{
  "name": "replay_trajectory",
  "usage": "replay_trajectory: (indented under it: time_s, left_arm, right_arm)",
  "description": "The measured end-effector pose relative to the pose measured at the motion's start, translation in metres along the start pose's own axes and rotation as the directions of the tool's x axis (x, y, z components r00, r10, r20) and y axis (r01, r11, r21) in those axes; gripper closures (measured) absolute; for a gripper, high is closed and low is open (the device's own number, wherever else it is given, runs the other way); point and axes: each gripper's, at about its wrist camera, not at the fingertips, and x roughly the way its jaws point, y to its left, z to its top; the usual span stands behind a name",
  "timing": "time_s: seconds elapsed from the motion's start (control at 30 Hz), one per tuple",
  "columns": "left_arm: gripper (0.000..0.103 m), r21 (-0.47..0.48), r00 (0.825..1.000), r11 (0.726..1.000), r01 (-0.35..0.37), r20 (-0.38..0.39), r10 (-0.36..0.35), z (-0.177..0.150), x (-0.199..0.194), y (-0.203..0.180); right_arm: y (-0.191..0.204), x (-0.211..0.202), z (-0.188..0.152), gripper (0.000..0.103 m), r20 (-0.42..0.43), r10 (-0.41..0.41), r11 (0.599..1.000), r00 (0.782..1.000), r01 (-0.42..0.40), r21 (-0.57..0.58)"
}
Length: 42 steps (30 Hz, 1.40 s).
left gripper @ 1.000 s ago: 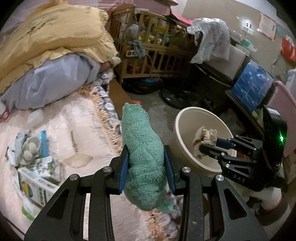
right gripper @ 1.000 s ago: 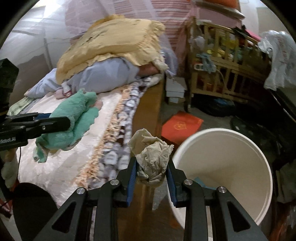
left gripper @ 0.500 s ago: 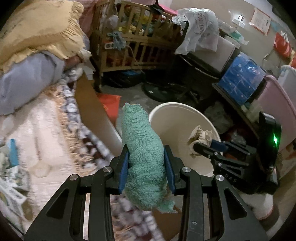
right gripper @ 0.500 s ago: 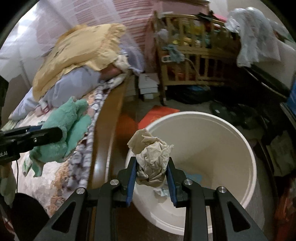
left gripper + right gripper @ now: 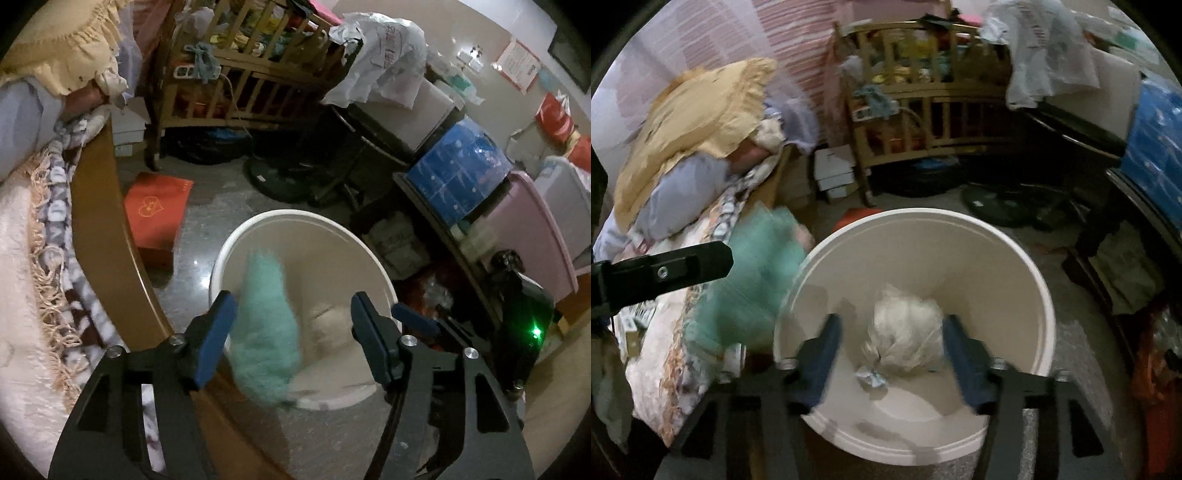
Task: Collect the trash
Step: 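Return both tools to the bed and grasp the rainbow medicine box with the right gripper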
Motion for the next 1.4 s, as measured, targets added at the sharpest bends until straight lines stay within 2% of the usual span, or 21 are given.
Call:
replay_trajectory:
  time_s: [0.17, 0.3, 0.47, 0.6, 0.7, 0.97, 1.1, 1.23, 1.4]
  left_arm:
    - [0.038, 0.002, 1.000, 1.000, -0.023, -0.013, 0.023, -0.002, -0.006, 0.008]
    - [0.038, -0.001, 0.998, 0.999, -0.055, 0.016, 0.055, -0.005, -0.025, 0.017]
    - [0.038, 0.028, 0.989, 0.991, -0.133, 0.070, 0.131, -0.008, -0.057, 0.030]
    - [0.038, 0.029, 0.970, 0.976, -0.217, 0.115, 0.212, -0.014, -0.085, 0.048]
    - [0.038, 0.007, 0.960, 0.969, -0.249, 0.134, 0.246, -0.019, -0.100, 0.065]
    - [0.038, -0.055, 0.922, 0.936, -0.348, 0.162, 0.352, -0.046, -0.150, 0.115]
    - [0.038, -0.108, 0.903, 0.918, -0.382, 0.166, 0.396, -0.059, -0.177, 0.143]
    - [0.038, -0.158, 0.877, 0.889, -0.429, 0.165, 0.452, -0.073, -0.205, 0.174]
    - [0.038, -0.235, 0.847, 0.855, -0.462, 0.168, 0.504, -0.090, -0.241, 0.208]
  right_arm:
    - [0.003, 0.000, -0.002, 0.035, -0.015, 0.009, 1.000, 1.000, -0.009, -0.012]
    - [0.013, 0.004, -0.004, 0.035, -0.023, 0.021, 0.999, 1.000, -0.021, -0.026]
    - [0.034, 0.004, -0.003, 0.035, -0.016, 0.026, 0.998, 1.000, -0.027, -0.063]
    - [0.055, -0.001, -0.001, 0.035, -0.004, 0.038, 0.994, 0.999, -0.038, -0.098]
    - [0.073, -0.004, 0.000, 0.031, 0.003, 0.051, 0.991, 0.999, -0.050, -0.124]
    - [0.130, -0.006, -0.001, 0.031, -0.002, 0.127, 0.972, 0.992, -0.125, -0.198]
    - [0.164, -0.001, -0.005, 0.030, -0.028, 0.186, 0.953, 0.982, -0.187, -0.240]
    - [0.198, 0.009, -0.013, 0.030, -0.073, 0.242, 0.928, 0.968, -0.253, -0.273]
    - [0.236, 0.019, -0.022, 0.030, -0.132, 0.308, 0.887, 0.942, -0.335, -0.318]
